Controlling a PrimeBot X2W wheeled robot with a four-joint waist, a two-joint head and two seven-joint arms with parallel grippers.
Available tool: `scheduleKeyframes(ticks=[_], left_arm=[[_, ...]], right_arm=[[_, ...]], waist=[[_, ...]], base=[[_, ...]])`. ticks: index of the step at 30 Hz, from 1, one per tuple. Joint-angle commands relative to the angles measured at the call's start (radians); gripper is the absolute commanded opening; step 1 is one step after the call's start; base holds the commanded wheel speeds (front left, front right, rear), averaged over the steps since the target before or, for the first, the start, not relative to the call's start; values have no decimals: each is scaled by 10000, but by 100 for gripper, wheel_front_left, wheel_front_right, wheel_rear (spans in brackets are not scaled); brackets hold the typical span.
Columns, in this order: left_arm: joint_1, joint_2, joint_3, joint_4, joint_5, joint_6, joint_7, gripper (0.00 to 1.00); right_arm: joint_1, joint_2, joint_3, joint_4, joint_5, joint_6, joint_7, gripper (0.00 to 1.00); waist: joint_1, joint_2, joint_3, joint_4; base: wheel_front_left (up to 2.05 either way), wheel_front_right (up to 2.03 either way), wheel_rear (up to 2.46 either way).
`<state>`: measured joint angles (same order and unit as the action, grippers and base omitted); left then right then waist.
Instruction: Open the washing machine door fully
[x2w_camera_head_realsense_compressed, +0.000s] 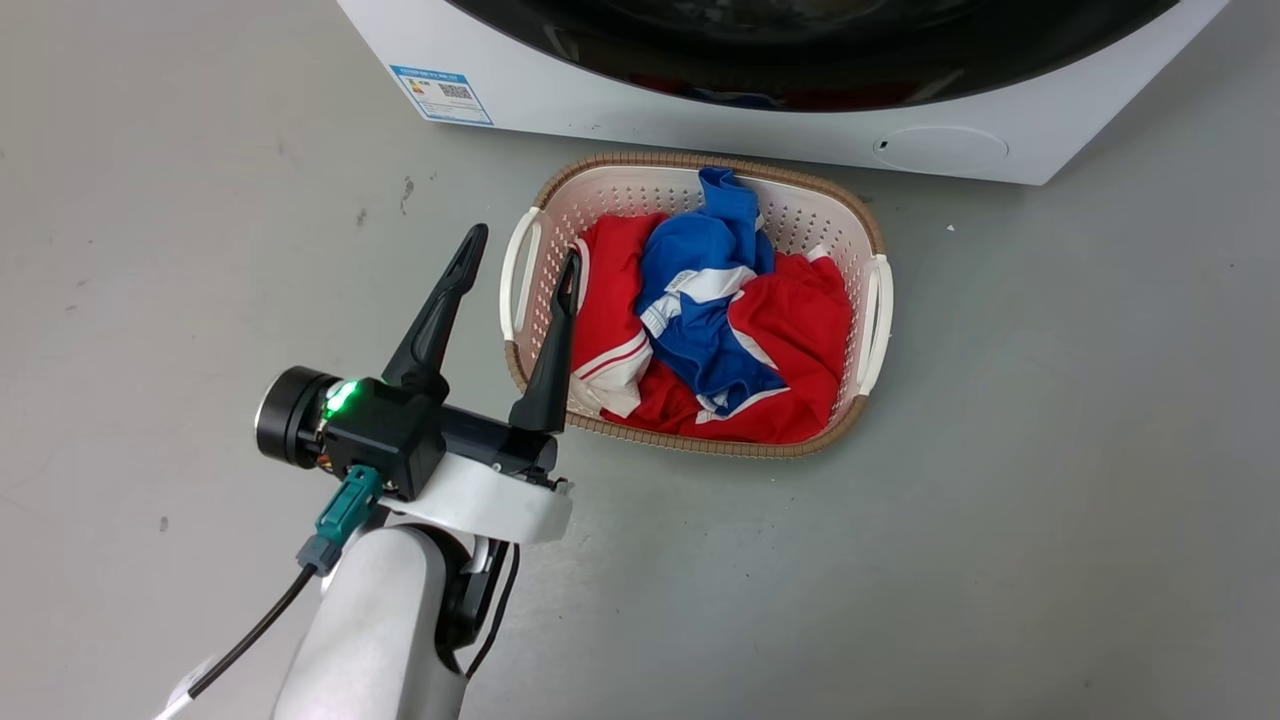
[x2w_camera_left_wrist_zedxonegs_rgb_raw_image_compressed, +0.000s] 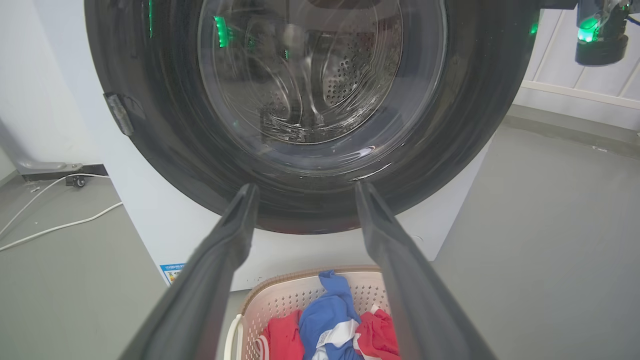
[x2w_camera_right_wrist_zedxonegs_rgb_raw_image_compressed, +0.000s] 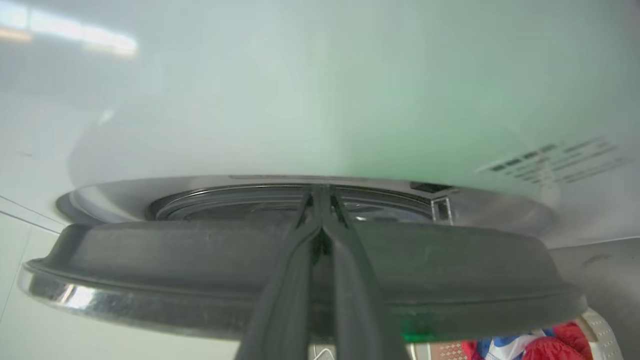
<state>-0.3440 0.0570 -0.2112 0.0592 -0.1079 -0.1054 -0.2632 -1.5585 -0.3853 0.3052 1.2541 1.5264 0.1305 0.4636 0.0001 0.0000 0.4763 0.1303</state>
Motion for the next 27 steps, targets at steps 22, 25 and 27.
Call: scheduleKeyframes(ticks=[22, 25, 27], left_arm=[[243, -48, -21, 420, 64, -44, -23, 100], [400, -50, -26, 526, 42, -55, -22, 100], [527, -52, -35, 573, 12, -65, -22, 100]], right_arm=[[2104, 182, 395, -1069, 275, 4, 3615, 0], [2685, 227, 397, -1482, 387, 4, 3935, 0], [3124, 253, 449, -1791, 407, 4, 4131, 0]], waist=[[-1, 0, -1027, -320], [-1, 0, -1363, -324], [-1, 0, -1581, -312]], base=[[0, 0, 0], [0, 0, 0], [0, 0, 0]])
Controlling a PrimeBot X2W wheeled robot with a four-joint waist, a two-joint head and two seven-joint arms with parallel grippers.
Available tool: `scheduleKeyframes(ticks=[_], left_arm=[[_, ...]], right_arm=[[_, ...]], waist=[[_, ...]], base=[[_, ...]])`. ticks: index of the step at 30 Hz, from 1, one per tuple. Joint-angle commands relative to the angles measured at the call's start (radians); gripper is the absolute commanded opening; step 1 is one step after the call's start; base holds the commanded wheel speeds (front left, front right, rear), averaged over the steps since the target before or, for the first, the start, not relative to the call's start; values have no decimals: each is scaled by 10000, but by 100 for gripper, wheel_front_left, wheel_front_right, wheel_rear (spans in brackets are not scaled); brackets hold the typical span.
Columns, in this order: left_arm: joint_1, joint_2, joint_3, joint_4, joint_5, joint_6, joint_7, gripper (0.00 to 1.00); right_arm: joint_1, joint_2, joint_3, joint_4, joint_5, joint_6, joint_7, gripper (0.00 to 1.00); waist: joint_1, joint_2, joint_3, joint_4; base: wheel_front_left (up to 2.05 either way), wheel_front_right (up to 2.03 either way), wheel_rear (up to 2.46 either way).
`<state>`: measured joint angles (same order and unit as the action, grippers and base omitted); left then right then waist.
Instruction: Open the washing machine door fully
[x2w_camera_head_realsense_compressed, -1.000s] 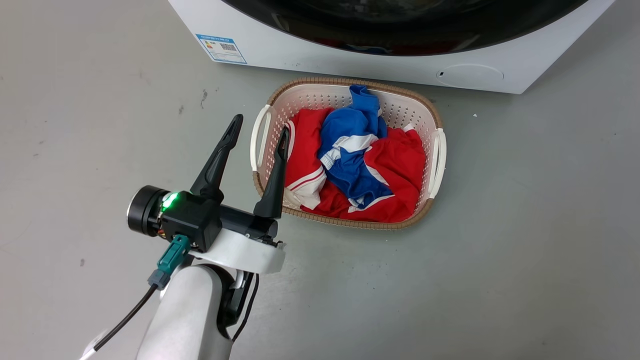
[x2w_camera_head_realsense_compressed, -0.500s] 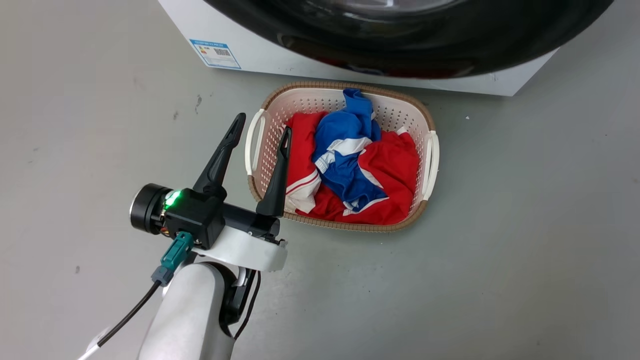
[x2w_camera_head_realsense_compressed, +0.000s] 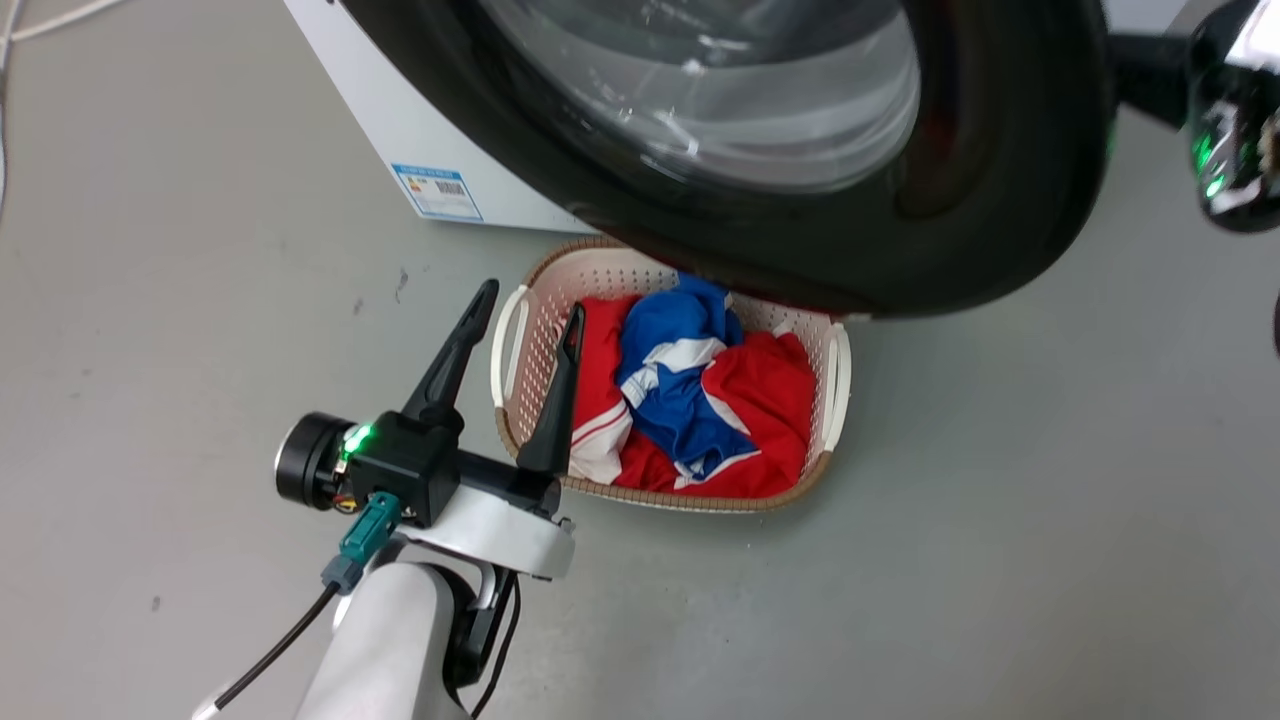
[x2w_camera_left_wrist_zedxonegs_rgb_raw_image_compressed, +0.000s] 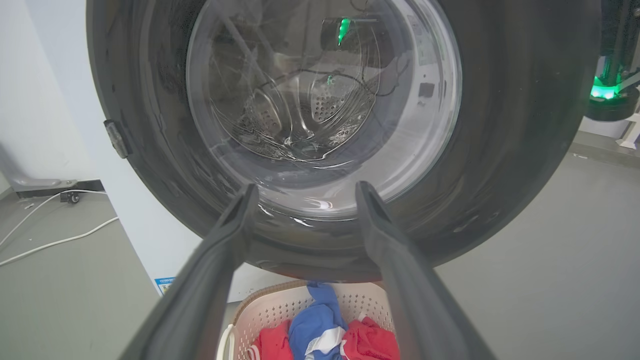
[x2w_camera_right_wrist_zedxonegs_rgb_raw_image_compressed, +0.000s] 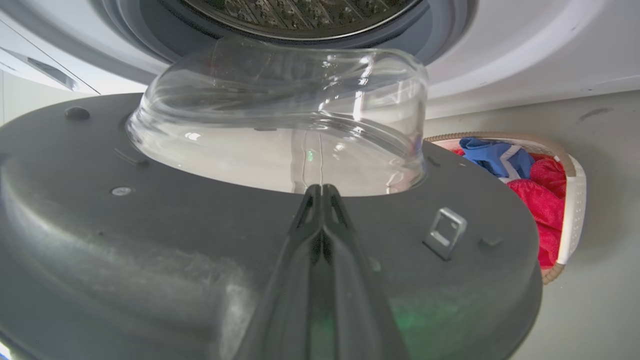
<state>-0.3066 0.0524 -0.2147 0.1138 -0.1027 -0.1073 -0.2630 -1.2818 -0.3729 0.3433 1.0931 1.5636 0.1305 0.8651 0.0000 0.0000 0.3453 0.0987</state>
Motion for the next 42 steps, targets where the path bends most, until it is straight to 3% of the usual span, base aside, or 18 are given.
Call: scheduleKeyframes(ticks=[1, 10, 20, 34, 42], left_arm=[[226, -5, -10, 65, -53, -35, -24, 100], [912, -13, -15, 289, -198, 35, -25, 100], [1512, -16, -99, 447, -413, 210, -24, 100], [1940, -20, 200, 565, -601, 516, -24, 100], [2043, -22, 436, 587, -516, 519, -24, 100]], right_arm=[[599, 151, 84, -335, 62, 4, 189, 0], [2738, 324, 254, -1883, 320, 4, 759, 0], [4948, 510, 371, -3660, 893, 6, 1167, 0], [6710, 943, 827, -5408, 1192, 6, 430, 0], [7122, 1104, 1136, -6052, 1220, 6, -117, 0]], waist=[[0, 0, -406, 20], [0, 0, -1405, 316], [0, 0, -2247, 1113], [0, 0, -2703, 2436], [0, 0, -2734, 2716]], base=[[0, 0, 0], [0, 0, 0], [0, 0, 0], [0, 0, 0], [0, 0, 0]])
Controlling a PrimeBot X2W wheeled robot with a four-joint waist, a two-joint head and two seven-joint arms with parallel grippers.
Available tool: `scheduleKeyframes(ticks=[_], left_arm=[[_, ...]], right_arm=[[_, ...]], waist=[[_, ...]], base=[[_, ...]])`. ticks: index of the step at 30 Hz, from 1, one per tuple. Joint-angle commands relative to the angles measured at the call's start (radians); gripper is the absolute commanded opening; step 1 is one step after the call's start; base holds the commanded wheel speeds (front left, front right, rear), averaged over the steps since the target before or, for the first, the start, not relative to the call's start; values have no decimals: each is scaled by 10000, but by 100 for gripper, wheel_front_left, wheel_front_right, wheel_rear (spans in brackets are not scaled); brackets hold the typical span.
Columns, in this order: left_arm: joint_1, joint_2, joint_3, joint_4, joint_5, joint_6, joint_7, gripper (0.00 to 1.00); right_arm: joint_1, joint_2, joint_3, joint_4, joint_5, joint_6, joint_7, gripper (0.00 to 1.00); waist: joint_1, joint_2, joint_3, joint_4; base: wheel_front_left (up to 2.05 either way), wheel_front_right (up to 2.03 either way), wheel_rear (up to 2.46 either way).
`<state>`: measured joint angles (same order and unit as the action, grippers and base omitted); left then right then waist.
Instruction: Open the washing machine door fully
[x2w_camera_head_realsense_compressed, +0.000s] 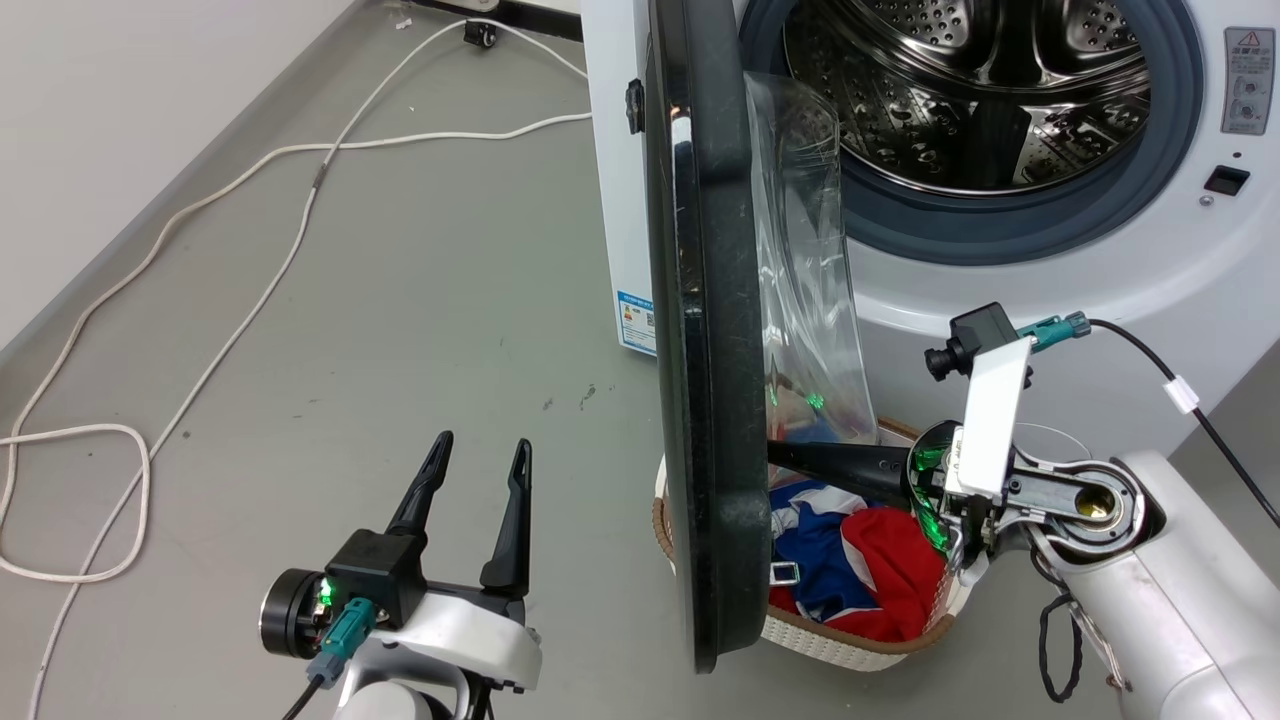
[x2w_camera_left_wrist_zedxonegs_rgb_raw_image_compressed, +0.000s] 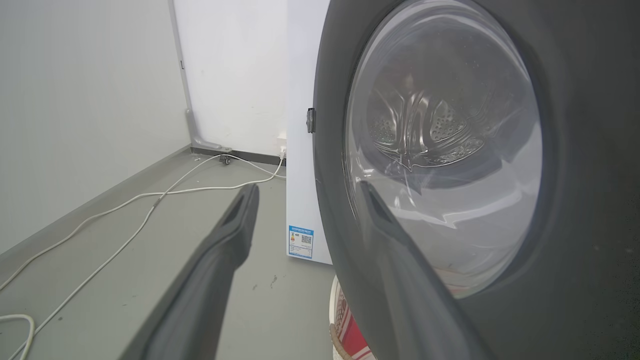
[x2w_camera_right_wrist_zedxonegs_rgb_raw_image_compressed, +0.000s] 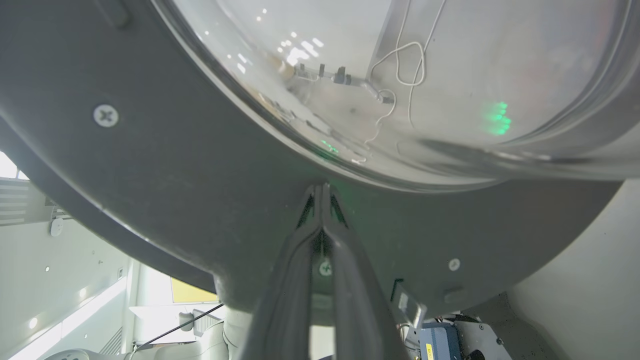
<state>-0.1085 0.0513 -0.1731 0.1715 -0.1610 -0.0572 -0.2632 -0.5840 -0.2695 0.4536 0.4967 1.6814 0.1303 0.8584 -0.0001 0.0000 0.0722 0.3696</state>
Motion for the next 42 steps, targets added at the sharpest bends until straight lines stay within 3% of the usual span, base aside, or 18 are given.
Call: scheduleKeyframes(ticks=[1, 8, 15, 26, 34, 36, 37, 38, 42], left_arm=[[68, -10, 38, 13, 70, 15, -22, 100], [141, -10, 145, 50, 103, 16, -22, 100], [198, 97, 248, 129, 164, -26, -23, 100], [374, 382, 303, 284, 198, -128, -22, 100], [523, 604, 314, 448, 81, -175, -3, 100], [535, 655, 330, 466, 45, -174, 31, 100], [542, 669, 321, 471, 13, -179, 36, 100], [561, 697, 335, 459, -1, -174, 48, 100], [558, 712, 335, 438, -55, -135, 108, 100]], right_arm=[[194, 75, 27, -176, 63, 8, -156, 0], [751, -73, -398, -844, -257, 6, -1889, 0], [1847, -272, -1279, -1704, -1140, 6, -4704, 0], [4147, -373, -2513, -2266, -3984, 6, -8704, 0], [5696, 285, -3799, -2634, -6335, 6, -9833, 0], [5888, 509, -4067, -2824, -7103, 6, -9865, 45], [5989, 658, -4234, -2967, -7475, 6, -9868, 87], [6058, 735, -4413, -3101, -7947, 6, -9867, 100], [6158, 1034, -5043, -3547, -9520, 6, -9916, 100]], waist=[[1, 0, -7, 13], [1, 0, -136, -188], [1, 0, -288, -684], [1, 0, -565, -1692], [1, 0, -743, -2485], [1, 0, -714, -2655], [1, 0, -706, -2726], [1, 0, -685, -2807], [1, 0, -631, -2976]], base=[[0, 0, 0], [0, 0, 0], [0, 0, 0], [0, 0, 0], [0, 0, 0], [0, 0, 0], [0, 0, 0], [0, 0, 0], [0, 0, 0]])
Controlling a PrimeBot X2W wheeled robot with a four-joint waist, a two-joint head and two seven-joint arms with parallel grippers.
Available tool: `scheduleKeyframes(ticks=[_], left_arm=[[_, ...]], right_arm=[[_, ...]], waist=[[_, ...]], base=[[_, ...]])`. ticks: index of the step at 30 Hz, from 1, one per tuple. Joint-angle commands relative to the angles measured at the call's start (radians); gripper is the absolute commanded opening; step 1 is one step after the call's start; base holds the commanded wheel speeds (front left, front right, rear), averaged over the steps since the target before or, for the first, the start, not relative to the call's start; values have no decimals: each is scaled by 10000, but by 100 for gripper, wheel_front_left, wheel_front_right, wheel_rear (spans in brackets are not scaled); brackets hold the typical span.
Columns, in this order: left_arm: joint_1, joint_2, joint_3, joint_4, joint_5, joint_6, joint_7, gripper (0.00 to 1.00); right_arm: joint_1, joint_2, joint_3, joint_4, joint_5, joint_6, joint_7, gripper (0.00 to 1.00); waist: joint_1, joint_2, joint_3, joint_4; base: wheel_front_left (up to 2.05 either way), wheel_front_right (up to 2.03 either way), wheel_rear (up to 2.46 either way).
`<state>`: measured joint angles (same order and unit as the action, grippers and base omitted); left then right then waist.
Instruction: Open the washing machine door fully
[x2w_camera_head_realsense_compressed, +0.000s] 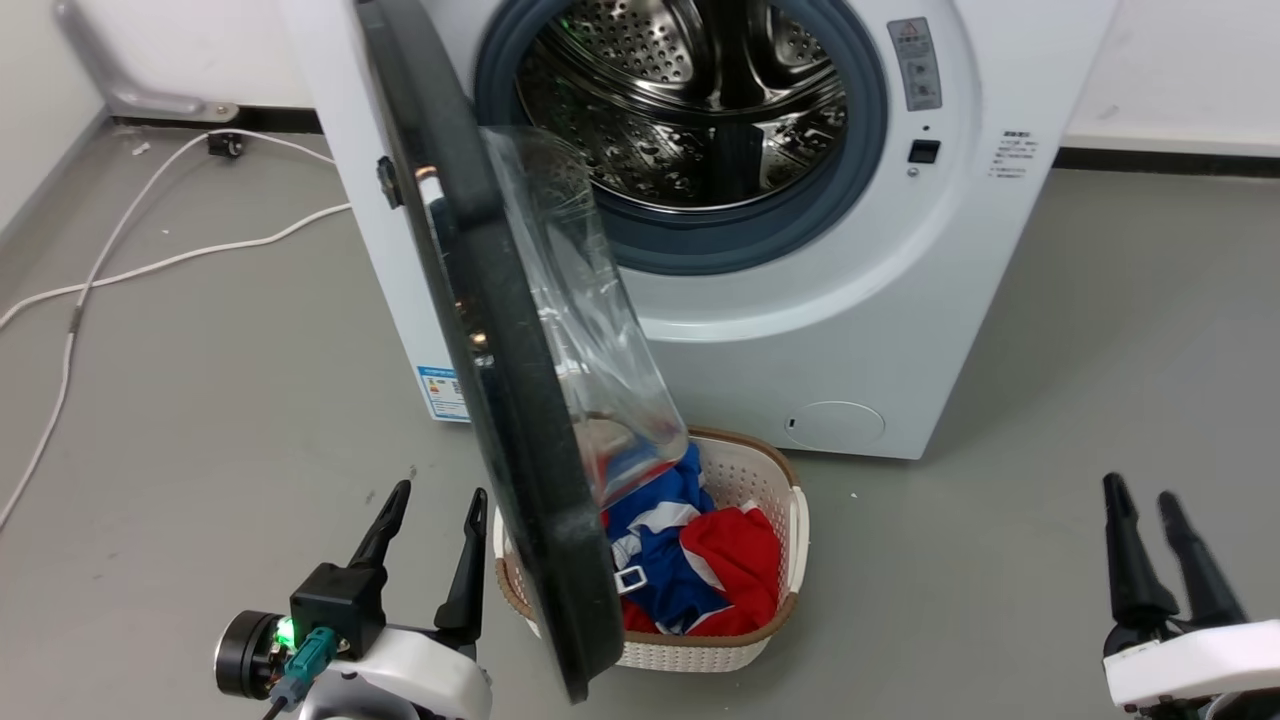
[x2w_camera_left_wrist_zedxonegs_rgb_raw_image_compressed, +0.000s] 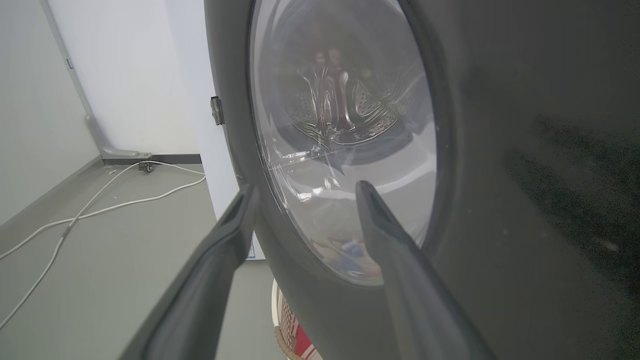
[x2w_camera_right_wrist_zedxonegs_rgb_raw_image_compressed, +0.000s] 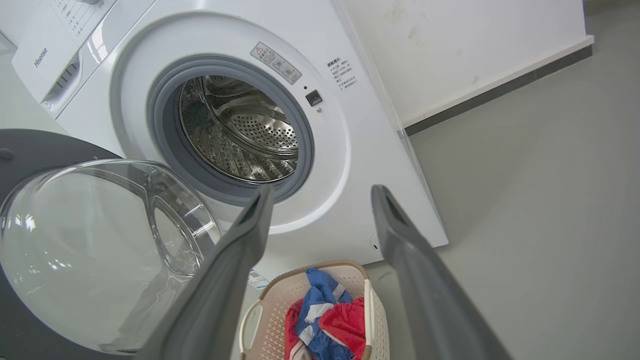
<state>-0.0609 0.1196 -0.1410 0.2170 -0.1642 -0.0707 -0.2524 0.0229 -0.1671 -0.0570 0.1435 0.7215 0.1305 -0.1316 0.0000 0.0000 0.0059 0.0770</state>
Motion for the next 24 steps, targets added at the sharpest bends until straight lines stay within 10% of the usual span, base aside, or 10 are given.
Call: scheduleKeyframes(ticks=[1, 9, 24], left_arm=[[76, 41, 12, -27, -40, 23, 8, 100], [-88, 172, 23, 9, -144, 93, 37, 100], [61, 308, -92, 38, -164, 243, 22, 100]], right_arm=[[112, 135, -166, -193, -499, 4, -24, 100], [523, 845, -1131, -2584, -5090, 3, 469, 100], [1538, 1171, -316, -2783, -5600, 3, 896, 100]], waist=[[0, 0, 52, -97], [0, 0, 150, -402], [0, 0, 21, -553]], base=[[0, 0, 0], [0, 0, 0], [0, 0, 0]])
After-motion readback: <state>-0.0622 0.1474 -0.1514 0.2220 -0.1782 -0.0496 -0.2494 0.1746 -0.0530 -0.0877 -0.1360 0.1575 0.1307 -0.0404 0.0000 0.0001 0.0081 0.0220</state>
